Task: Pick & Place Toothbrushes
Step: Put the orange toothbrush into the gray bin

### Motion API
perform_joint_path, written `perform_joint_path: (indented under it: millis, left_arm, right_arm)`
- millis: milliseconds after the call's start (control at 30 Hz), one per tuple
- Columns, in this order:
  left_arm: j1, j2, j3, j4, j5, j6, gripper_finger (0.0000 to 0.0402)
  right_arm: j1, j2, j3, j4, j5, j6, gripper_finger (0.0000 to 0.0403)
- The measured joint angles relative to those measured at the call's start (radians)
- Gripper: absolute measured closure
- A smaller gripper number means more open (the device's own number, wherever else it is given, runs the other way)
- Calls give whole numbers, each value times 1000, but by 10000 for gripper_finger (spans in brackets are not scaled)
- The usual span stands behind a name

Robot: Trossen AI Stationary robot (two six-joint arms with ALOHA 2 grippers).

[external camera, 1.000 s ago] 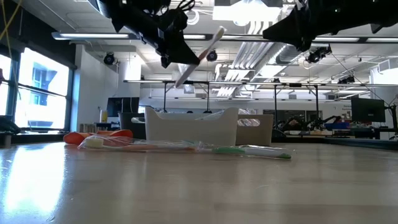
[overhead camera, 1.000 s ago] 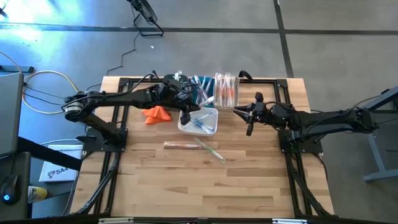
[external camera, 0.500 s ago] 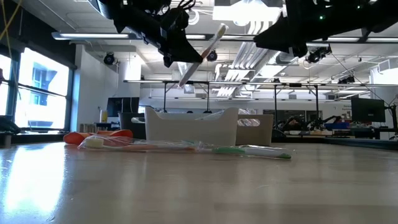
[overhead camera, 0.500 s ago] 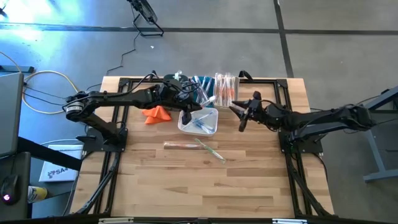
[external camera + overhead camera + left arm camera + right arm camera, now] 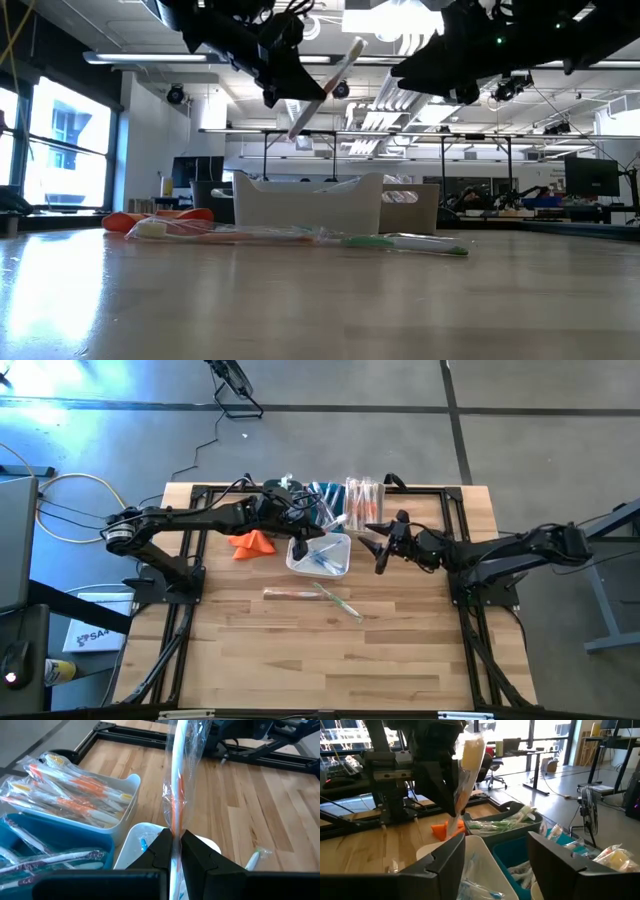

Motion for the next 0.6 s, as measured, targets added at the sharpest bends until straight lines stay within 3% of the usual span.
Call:
perform_joint_path:
  millis: [500,600]
  left_arm:
    - [0,0,0,48,26,17,382]
    - [0,0,0,62,26,17,382]
  right_arm:
    - [0,156,0,236,-53,23,210]
    - [-4,170,0,260,-113,25,210]
